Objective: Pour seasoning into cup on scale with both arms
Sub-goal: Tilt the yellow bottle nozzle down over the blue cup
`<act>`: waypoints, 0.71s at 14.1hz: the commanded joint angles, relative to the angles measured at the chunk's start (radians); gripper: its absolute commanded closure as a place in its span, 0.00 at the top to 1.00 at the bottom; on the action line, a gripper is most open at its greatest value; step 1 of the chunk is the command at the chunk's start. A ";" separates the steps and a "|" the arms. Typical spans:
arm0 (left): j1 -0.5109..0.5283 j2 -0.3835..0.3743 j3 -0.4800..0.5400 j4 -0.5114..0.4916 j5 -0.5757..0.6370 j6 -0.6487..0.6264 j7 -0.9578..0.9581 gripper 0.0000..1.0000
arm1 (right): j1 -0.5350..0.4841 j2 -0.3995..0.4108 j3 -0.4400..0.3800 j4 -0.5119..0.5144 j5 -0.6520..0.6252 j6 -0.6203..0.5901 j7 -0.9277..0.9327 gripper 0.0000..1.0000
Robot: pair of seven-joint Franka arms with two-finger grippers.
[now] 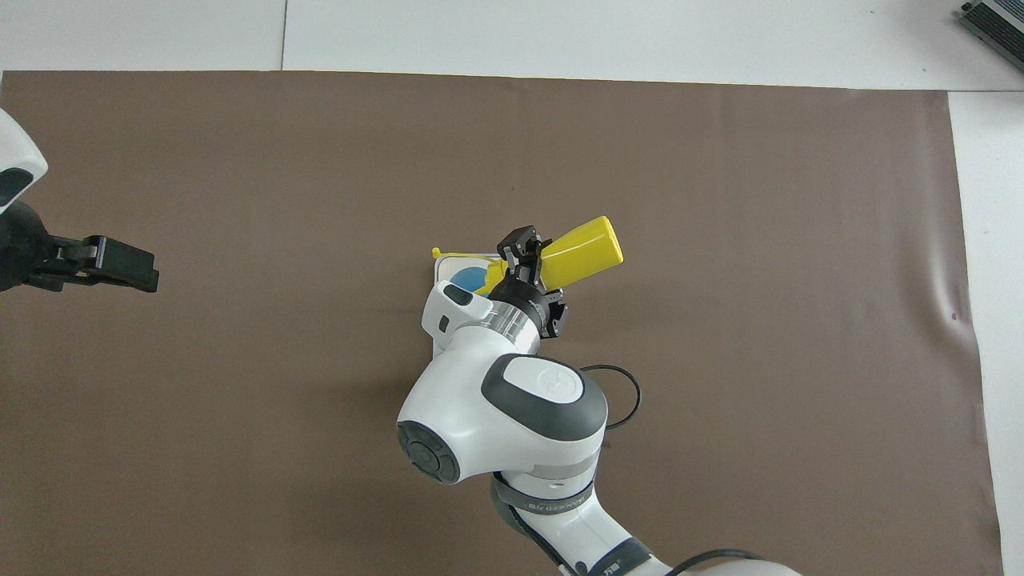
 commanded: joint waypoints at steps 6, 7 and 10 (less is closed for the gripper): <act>0.008 -0.033 -0.004 -0.040 0.013 0.020 -0.006 1.00 | -0.018 0.008 0.003 0.028 -0.046 -0.020 0.019 0.00; 0.008 -0.033 -0.004 -0.040 0.013 0.020 -0.006 1.00 | -0.021 0.008 0.003 0.028 -0.046 -0.014 0.019 0.00; 0.008 -0.033 -0.004 -0.039 0.013 0.020 -0.006 1.00 | -0.050 -0.001 0.003 0.028 -0.037 0.015 0.016 0.00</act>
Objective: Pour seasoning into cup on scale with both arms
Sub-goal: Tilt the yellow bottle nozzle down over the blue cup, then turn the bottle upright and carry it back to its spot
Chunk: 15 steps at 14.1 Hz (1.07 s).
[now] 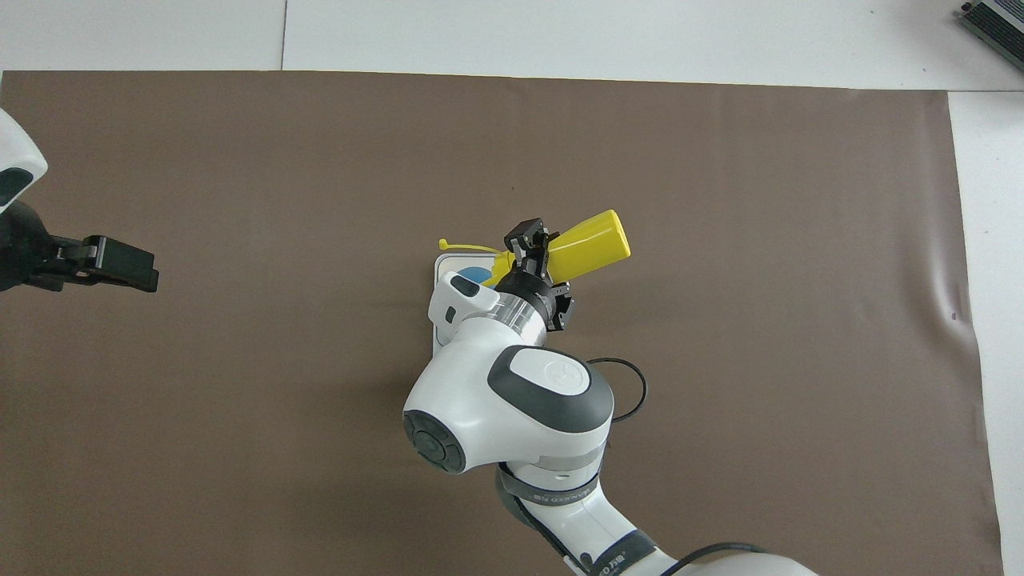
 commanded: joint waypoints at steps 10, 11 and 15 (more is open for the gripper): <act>0.008 -0.033 -0.004 -0.040 0.013 0.020 -0.006 1.00 | -0.123 -0.130 0.009 0.003 0.339 0.071 -0.106 0.00; 0.008 -0.033 -0.004 -0.040 0.013 0.020 -0.006 1.00 | -0.135 -0.139 0.009 0.000 0.390 0.094 -0.131 0.00; 0.008 -0.033 -0.004 -0.039 0.013 0.020 -0.006 1.00 | -0.167 -0.183 0.009 -0.037 0.606 0.133 -0.219 0.00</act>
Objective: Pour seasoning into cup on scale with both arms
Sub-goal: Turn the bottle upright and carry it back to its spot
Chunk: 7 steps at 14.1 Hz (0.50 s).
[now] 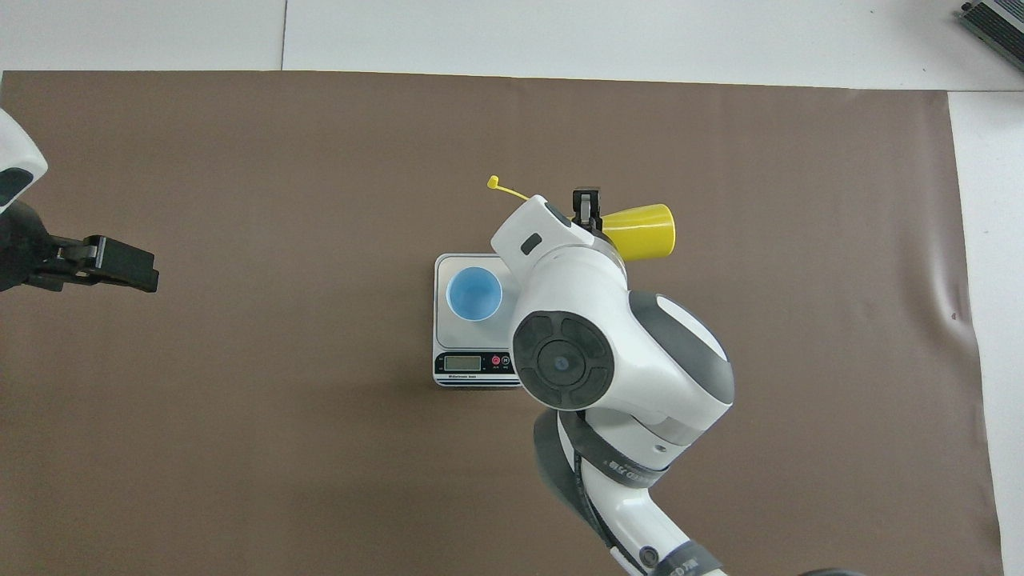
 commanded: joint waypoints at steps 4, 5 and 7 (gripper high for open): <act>0.008 -0.033 -0.004 -0.039 0.013 0.020 -0.006 1.00 | -0.092 -0.074 0.009 -0.056 0.355 0.041 -0.217 0.00; 0.008 -0.033 -0.004 -0.040 0.013 0.020 -0.006 1.00 | -0.123 -0.080 0.009 -0.062 0.448 0.047 -0.284 0.00; 0.008 -0.033 -0.004 -0.039 0.013 0.020 -0.006 1.00 | -0.181 -0.086 0.009 -0.074 0.658 0.047 -0.449 0.00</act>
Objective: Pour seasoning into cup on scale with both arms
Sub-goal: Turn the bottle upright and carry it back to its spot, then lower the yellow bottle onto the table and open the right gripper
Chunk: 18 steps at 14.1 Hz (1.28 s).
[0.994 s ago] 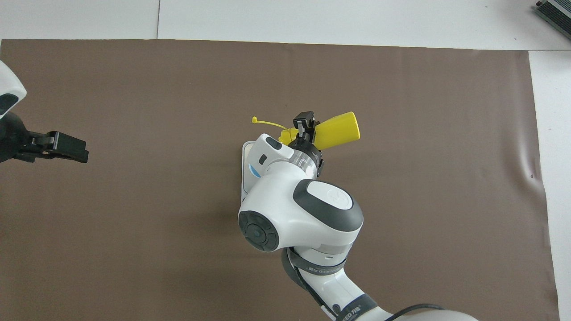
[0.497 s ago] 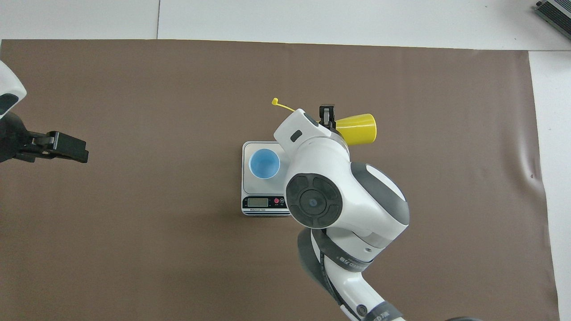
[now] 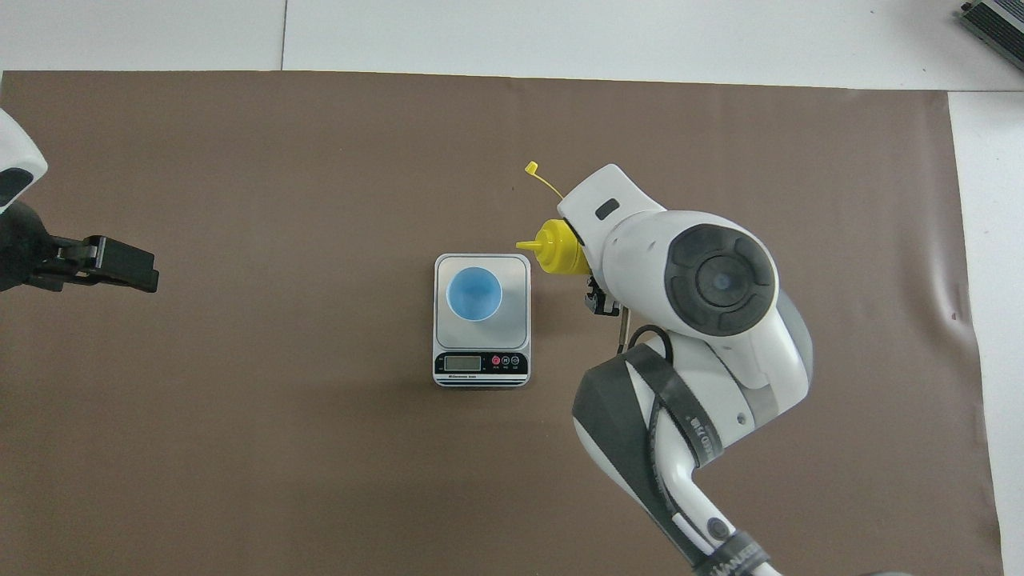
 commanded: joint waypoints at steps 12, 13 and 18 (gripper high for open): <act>0.008 -0.033 -0.004 -0.039 0.013 0.020 -0.006 1.00 | -0.462 -0.064 0.007 -0.220 1.100 -0.140 -0.930 0.00; 0.008 -0.033 -0.004 -0.039 0.013 0.020 -0.006 1.00 | -0.498 -0.061 0.007 -0.244 1.153 -0.171 -0.993 0.00; 0.008 -0.033 -0.004 -0.040 0.013 0.020 -0.006 1.00 | -0.595 -0.029 0.007 -0.332 1.309 -0.245 -1.110 0.00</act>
